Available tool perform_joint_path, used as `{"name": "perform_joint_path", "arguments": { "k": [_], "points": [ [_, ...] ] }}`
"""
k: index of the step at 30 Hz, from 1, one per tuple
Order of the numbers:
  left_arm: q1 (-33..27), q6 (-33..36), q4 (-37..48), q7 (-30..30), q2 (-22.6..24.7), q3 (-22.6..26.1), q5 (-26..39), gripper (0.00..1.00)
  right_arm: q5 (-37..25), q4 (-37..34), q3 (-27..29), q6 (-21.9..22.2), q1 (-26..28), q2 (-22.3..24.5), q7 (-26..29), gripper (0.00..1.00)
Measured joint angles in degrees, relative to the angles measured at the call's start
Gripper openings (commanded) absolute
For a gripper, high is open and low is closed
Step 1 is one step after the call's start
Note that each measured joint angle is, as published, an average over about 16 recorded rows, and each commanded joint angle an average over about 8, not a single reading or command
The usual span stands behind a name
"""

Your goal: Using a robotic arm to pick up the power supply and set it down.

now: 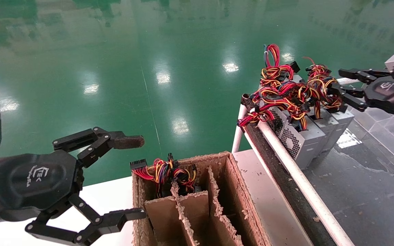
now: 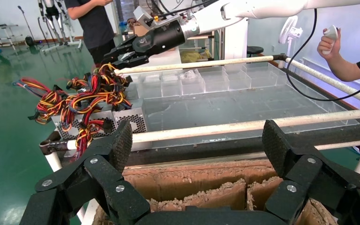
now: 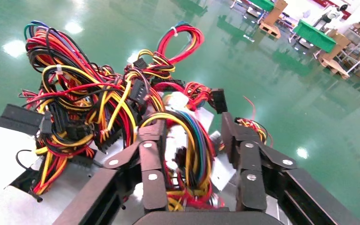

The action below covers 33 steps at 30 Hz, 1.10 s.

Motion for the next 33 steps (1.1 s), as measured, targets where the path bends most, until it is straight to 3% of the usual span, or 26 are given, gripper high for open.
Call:
{"name": "perform_joint_path", "arguments": {
  "k": [16, 33],
  "points": [
    [0.0, 0.0, 0.0, 0.0, 0.0, 0.01, -0.01, 1.0, 2.37, -1.38, 1.64, -4.24, 0.77, 2.06, 2.46, 1.0],
    [0.0, -0.01, 0.0, 0.01, -0.01, 0.02, -0.01, 1.0, 0.08, -1.99, 0.02, -0.12, 0.52, 2.89, 4.11, 1.0]
  ]
}}
